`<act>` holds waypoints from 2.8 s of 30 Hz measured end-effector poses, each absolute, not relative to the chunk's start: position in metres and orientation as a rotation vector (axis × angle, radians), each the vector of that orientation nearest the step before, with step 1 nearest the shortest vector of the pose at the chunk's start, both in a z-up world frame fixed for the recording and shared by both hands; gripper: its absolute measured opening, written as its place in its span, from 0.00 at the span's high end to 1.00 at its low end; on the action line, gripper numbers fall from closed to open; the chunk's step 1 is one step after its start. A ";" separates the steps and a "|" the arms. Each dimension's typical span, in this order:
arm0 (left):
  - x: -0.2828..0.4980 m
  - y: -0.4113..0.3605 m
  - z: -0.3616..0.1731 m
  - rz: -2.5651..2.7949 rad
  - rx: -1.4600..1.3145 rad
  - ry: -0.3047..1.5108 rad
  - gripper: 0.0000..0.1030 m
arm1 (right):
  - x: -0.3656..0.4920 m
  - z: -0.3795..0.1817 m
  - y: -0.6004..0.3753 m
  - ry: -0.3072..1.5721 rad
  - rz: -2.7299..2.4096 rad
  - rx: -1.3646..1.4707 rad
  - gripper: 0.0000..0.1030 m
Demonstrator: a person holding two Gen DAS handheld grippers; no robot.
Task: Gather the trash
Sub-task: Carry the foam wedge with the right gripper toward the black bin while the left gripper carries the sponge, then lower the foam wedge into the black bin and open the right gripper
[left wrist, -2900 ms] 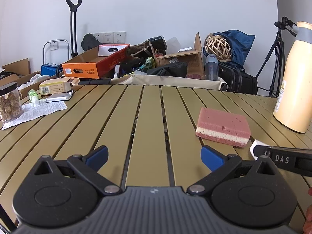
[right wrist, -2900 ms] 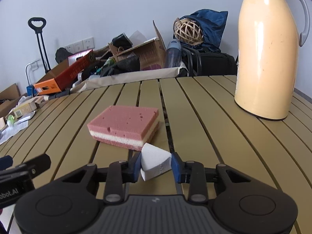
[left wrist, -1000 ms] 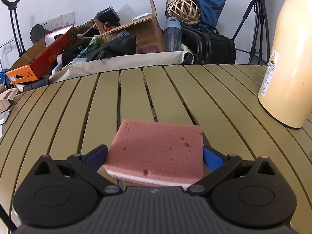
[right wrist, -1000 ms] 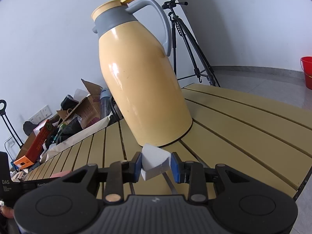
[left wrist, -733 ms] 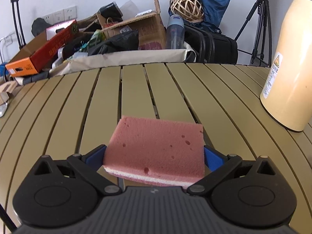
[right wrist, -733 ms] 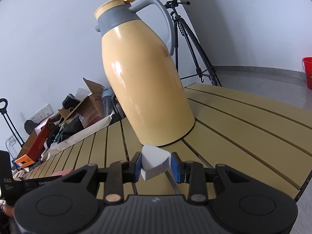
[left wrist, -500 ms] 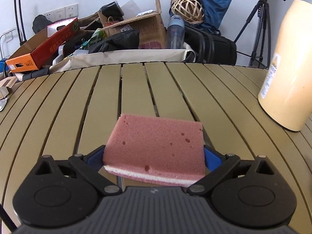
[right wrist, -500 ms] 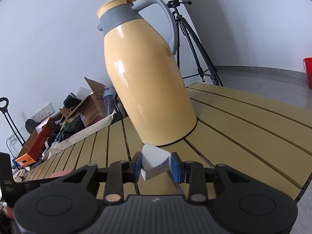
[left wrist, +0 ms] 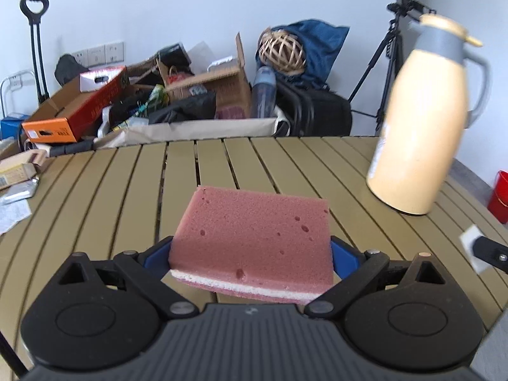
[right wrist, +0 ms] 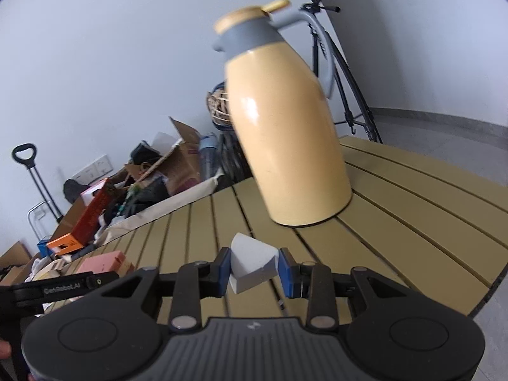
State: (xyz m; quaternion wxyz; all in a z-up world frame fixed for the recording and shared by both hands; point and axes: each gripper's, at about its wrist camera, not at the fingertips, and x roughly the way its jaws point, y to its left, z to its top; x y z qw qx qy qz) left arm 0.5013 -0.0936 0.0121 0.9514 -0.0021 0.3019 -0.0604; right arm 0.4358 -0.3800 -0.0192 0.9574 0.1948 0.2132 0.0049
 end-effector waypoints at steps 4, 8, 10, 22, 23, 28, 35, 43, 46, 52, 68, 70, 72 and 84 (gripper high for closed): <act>0.467 -0.085 0.027 -0.139 -0.010 0.609 0.04 | 0.409 -0.008 -0.362 0.438 0.048 0.367 0.70; 0.433 -0.078 0.036 -0.151 0.010 0.594 0.04 | 0.377 0.002 -0.348 0.436 0.071 0.334 0.70; 0.417 -0.074 0.039 -0.156 0.009 0.590 0.04 | 0.363 0.005 -0.341 0.439 0.083 0.313 0.70; 0.326 -0.047 0.041 -0.169 0.002 0.561 0.04 | 0.294 0.009 -0.301 0.490 0.142 0.205 0.70; 0.320 -0.045 0.040 -0.168 0.001 0.561 0.04 | 0.288 0.009 -0.299 0.492 0.147 0.198 0.70; 0.288 -0.036 0.034 -0.167 -0.003 0.565 0.04 | 0.264 0.006 -0.286 0.511 0.167 0.173 0.70; 0.248 -0.025 0.023 -0.163 0.002 0.569 0.04 | 0.239 -0.006 -0.269 0.556 0.193 0.123 0.70; 0.218 -0.019 0.000 -0.163 0.015 0.609 0.04 | 0.214 -0.028 -0.255 0.618 0.219 0.093 0.70; 0.209 -0.018 -0.013 -0.156 0.024 0.635 0.04 | 0.207 -0.037 -0.248 0.648 0.225 0.074 0.70; 0.195 -0.015 -0.041 -0.128 0.045 0.691 0.04 | 0.197 -0.063 -0.238 0.723 0.232 0.050 0.70; 0.196 -0.015 -0.118 -0.080 0.104 0.867 0.04 | 0.201 -0.145 -0.211 0.947 0.238 -0.018 0.70; 0.199 -0.014 -0.124 -0.076 0.101 0.885 0.04 | 0.202 -0.151 -0.212 0.965 0.233 -0.024 0.70; 0.202 -0.014 -0.131 -0.070 0.101 0.903 0.04 | 0.204 -0.156 -0.214 0.982 0.225 -0.028 0.70; 0.225 0.005 -0.166 0.012 0.034 0.988 0.04 | 0.224 -0.176 -0.210 1.043 0.208 -0.059 0.70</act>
